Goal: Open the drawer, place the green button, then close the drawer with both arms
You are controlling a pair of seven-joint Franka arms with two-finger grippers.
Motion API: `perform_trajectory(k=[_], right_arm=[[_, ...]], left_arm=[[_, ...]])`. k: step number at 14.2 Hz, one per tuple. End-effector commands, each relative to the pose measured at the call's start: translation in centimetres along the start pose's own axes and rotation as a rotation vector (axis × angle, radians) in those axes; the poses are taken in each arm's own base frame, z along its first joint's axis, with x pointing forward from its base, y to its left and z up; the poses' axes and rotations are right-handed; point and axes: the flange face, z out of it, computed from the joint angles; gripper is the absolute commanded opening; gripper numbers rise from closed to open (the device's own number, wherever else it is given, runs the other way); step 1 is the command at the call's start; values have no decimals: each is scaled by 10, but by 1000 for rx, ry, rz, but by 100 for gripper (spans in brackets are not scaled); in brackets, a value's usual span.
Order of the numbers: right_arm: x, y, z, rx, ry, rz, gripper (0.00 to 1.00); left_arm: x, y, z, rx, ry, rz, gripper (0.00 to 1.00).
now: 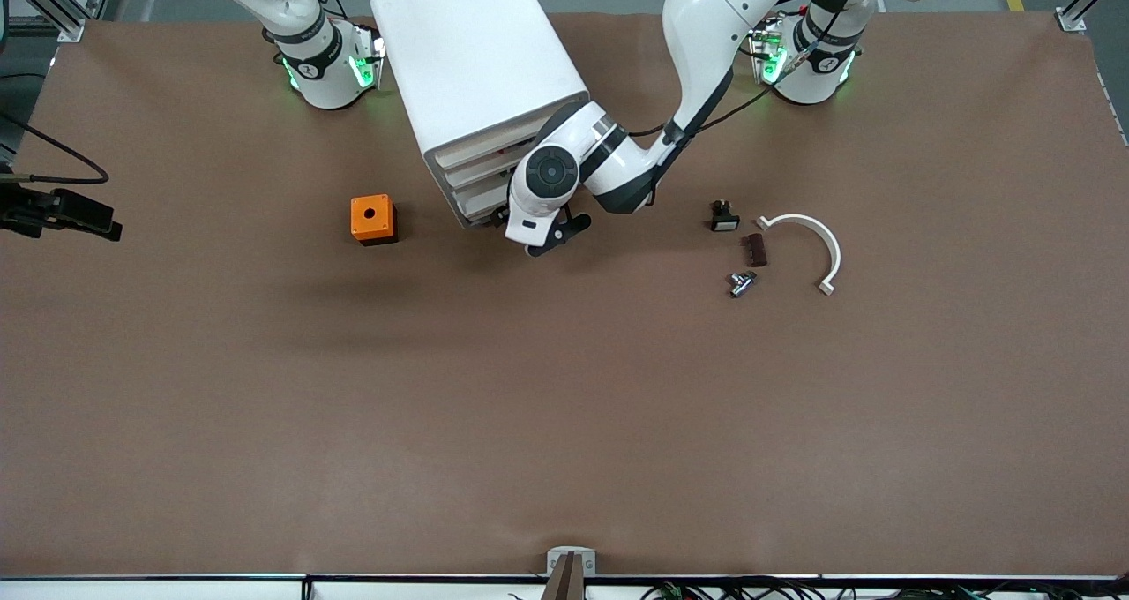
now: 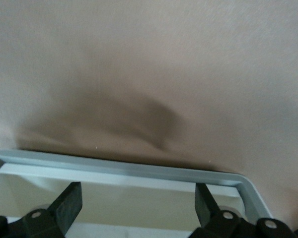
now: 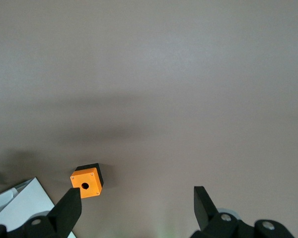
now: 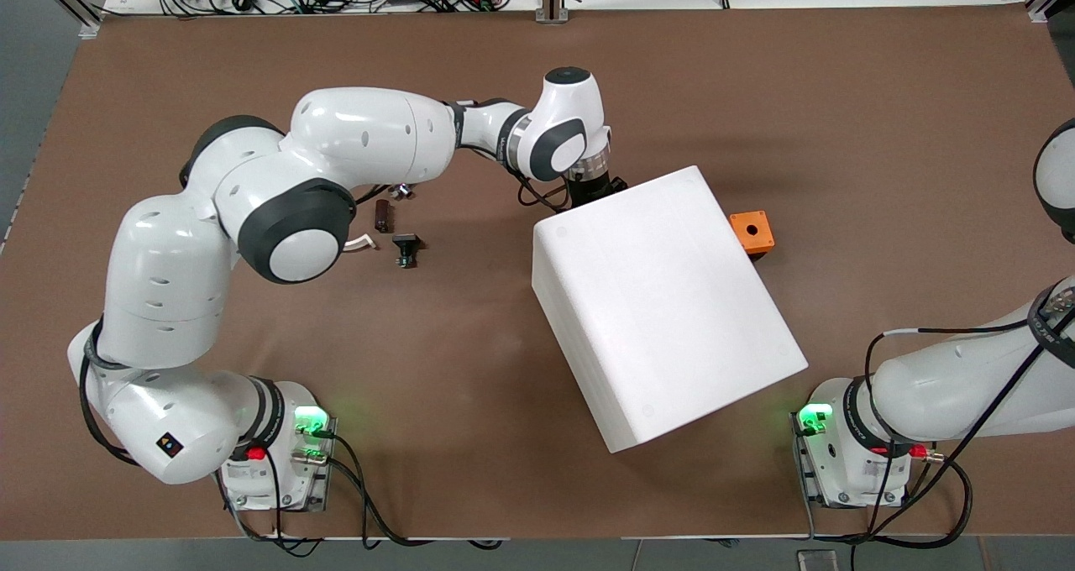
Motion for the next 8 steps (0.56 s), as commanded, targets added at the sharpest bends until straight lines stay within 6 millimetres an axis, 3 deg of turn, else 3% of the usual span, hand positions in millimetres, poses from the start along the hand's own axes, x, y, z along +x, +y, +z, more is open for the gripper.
perform_trajectory(k=[1,3,8], right_arm=[[-9,-8,-12,4,1,2,100],[-20,-26,-24,5,13,59,100],[-50,-18,-36,16,-9,58,100]], left_arm=[[-9,-4,1,-4,-67,-38,100],[-9,-4,3,-9,-98,-59,100],[-10,-3,1,-18,-99,-60,100]])
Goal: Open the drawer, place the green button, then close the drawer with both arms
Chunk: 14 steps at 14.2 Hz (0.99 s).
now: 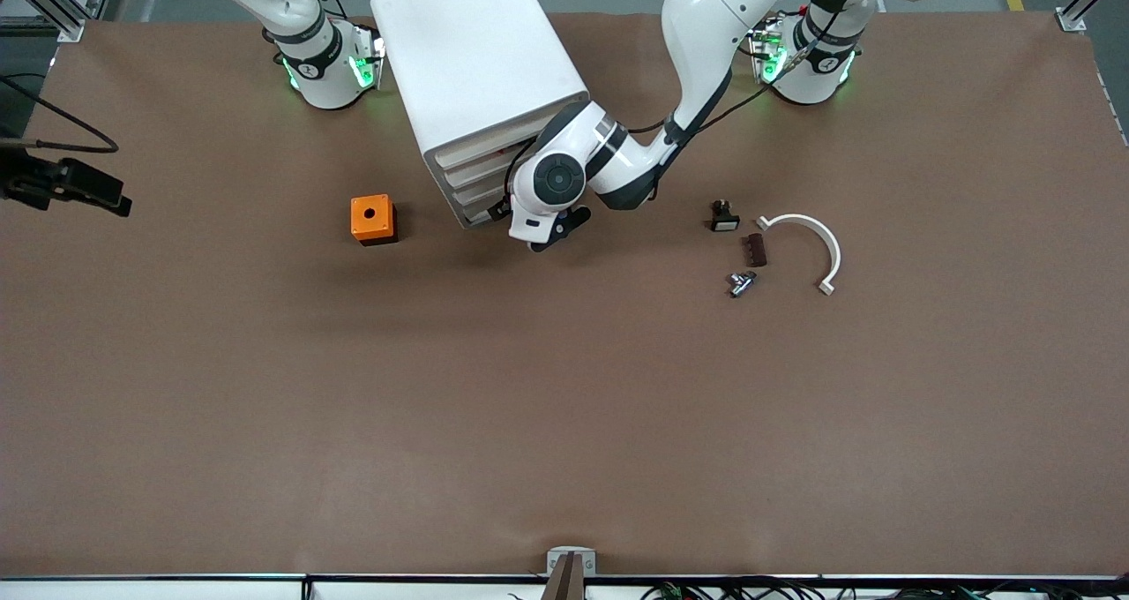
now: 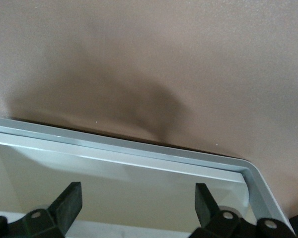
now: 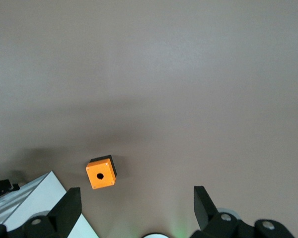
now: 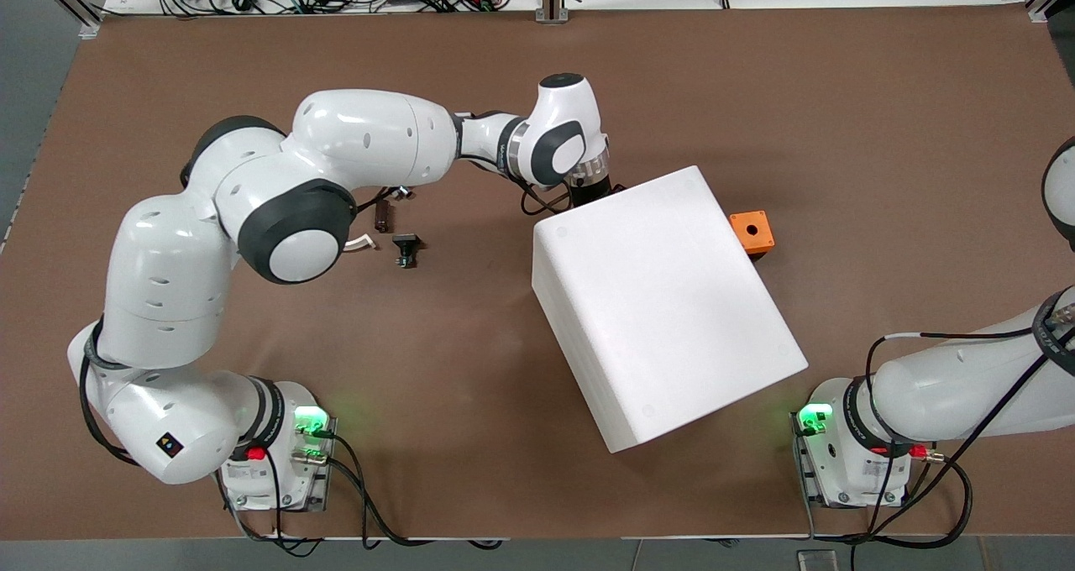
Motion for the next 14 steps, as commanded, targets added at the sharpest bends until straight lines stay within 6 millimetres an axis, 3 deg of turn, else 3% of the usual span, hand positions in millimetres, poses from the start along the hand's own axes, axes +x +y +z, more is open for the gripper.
perform_trajectory(k=[1,4,5,7,9,13,14], right_arm=[[-28,11,-4,12,-5,14,100],[-49,17,-7,21,5,17,100],[-56,19,-6,24,5,18,100],[-69,33,-4,34,23,42,100],[-78,34,-9,53,41,43,100],[-83,38,-16,56,59,48,100],[-83,38,-16,55,61,48,100]], left_arm=[[-5,0,-9,-14,-21,-5,100],[4,8,-32,-50,0,-17,100],[17,12,-46,-63,13,-33,100],[59,16,-95,-88,30,-83,99],[101,6,-160,-142,58,-128,99],[130,-40,-297,-192,184,-105,99],[135,-54,-322,-183,193,-84,99]])
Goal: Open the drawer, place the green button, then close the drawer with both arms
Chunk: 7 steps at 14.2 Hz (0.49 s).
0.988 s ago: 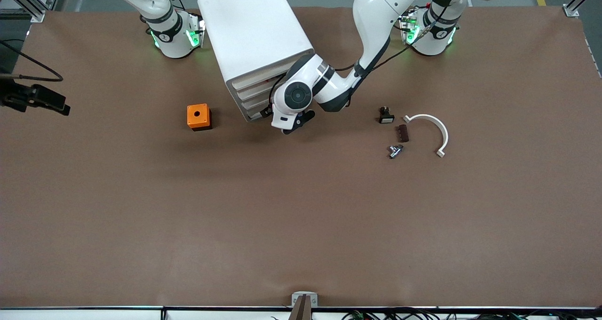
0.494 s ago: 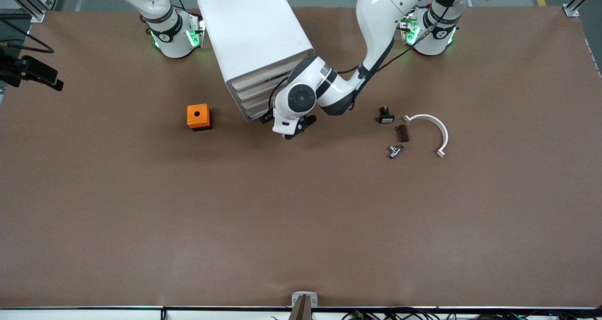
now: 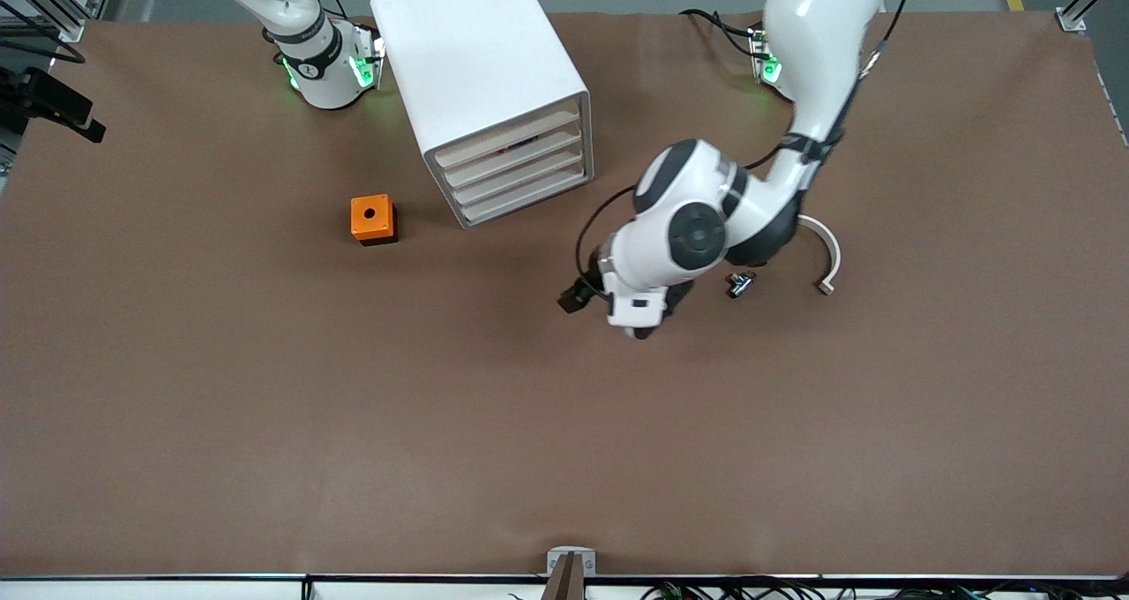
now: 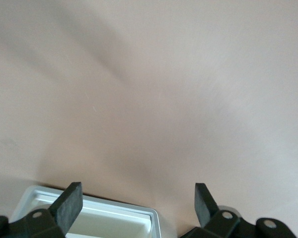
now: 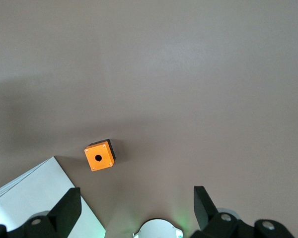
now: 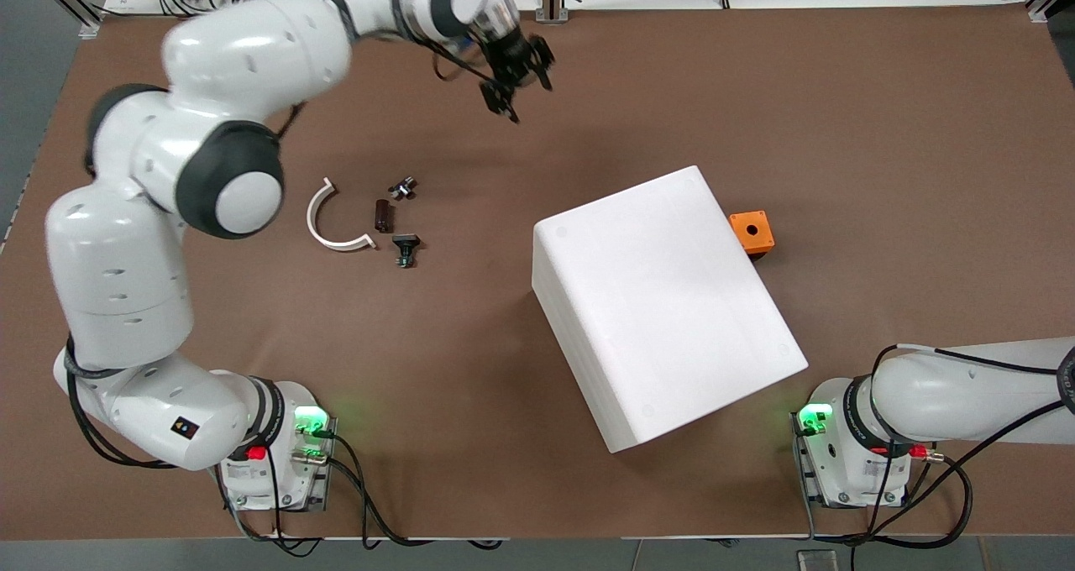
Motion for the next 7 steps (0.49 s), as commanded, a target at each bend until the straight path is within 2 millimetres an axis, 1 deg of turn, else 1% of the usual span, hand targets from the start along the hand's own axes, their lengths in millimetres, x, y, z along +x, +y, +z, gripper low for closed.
perform_trajectory(k=[1,3,5,7], right_arm=[[-5,1,0,16,17,6,100],[-2,0,-1,15,43,1,100],[-1,-1,-4,17,62,-28,100],[0,2,-6,17,79,-57,100]], left_arm=[[11,-30,-78,16,38,63,99],[36,-58,-138,16,39,125,99],[58,-84,-178,21,41,170,99],[81,-111,-212,23,39,215,99]])
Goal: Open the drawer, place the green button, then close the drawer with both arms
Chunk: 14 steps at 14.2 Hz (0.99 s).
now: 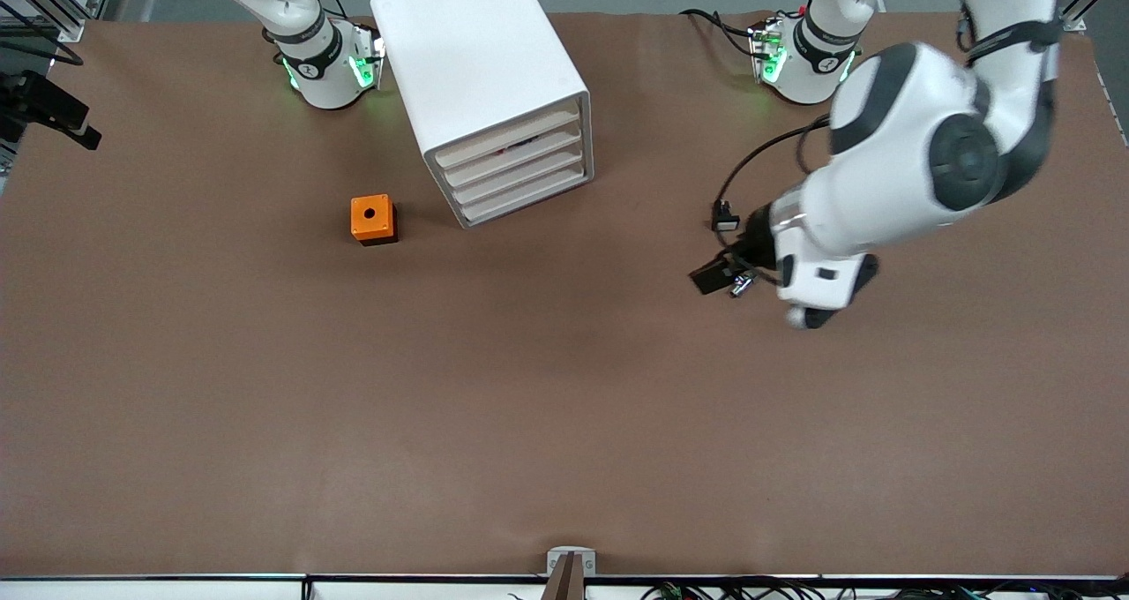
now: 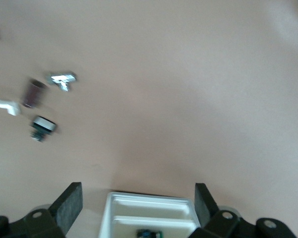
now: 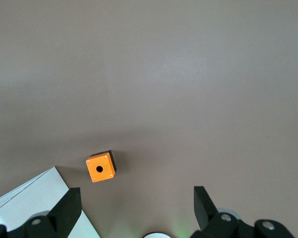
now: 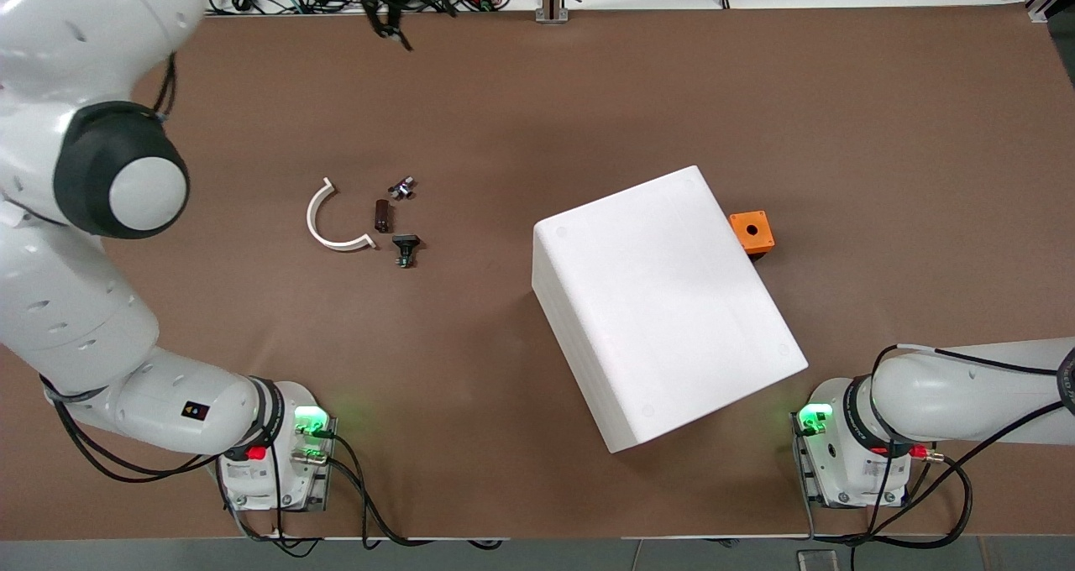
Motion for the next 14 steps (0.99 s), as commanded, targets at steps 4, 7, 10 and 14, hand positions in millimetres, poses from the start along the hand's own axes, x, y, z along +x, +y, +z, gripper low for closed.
perform_trajectory(k=[4,7,10,14], right_arm=[[-5,5,-4,17,27,-34,100],[-5,4,-3,21,29,-35,100],[-5,4,-3,21,29,-36,100],[-5,4,-3,21,29,-36,100]], left_arm=[[47,-97,-83,6,11,200,99],[63,-148,-113,165,92,363,99],[74,-164,-110,230,90,436,99],[72,-197,-109,228,125,494,99]])
